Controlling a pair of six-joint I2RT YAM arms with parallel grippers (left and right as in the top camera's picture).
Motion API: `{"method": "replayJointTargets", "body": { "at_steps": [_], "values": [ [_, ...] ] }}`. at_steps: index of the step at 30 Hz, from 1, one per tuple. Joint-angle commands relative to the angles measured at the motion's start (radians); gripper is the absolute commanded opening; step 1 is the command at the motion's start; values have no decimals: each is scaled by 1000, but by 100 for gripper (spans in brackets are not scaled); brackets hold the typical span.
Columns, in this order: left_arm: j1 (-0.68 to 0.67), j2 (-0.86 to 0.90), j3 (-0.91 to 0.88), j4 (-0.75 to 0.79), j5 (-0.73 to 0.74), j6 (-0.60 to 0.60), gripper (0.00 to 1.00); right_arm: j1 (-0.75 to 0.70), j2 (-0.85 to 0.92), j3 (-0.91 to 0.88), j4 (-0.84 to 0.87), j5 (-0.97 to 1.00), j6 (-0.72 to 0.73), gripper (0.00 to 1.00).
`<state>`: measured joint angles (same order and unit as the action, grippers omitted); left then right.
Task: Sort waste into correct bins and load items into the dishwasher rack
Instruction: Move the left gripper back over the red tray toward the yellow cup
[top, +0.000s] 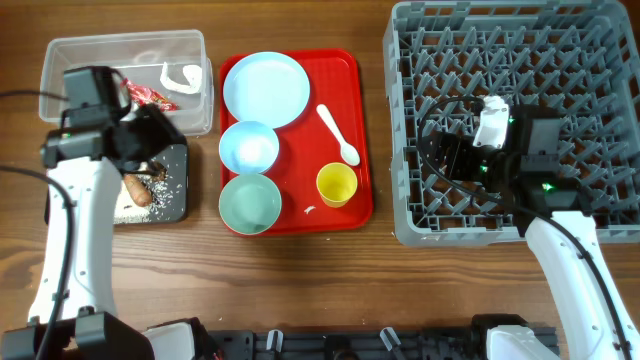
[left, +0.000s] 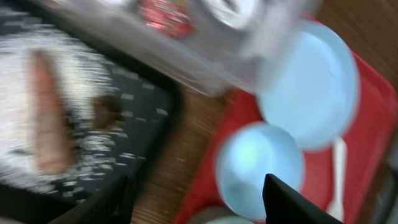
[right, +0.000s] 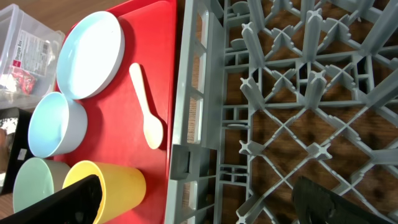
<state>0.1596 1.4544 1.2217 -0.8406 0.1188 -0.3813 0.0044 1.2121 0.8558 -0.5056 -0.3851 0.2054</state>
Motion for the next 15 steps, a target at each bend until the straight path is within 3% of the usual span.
{"method": "replayJointTargets", "body": {
  "at_steps": [1, 9, 15],
  "values": [
    [-167, 10, 8, 14, 161, 126, 66, 6, 5, 23, 5, -17, 41, 100],
    [-563, 140, 8, 170, 71, 169, 73, 6, 5, 23, 3, -17, 41, 100],
    [-694, 262, 8, 201, -16, 169, 77, 6, 5, 23, -18, -17, 41, 100]
  ]
}}
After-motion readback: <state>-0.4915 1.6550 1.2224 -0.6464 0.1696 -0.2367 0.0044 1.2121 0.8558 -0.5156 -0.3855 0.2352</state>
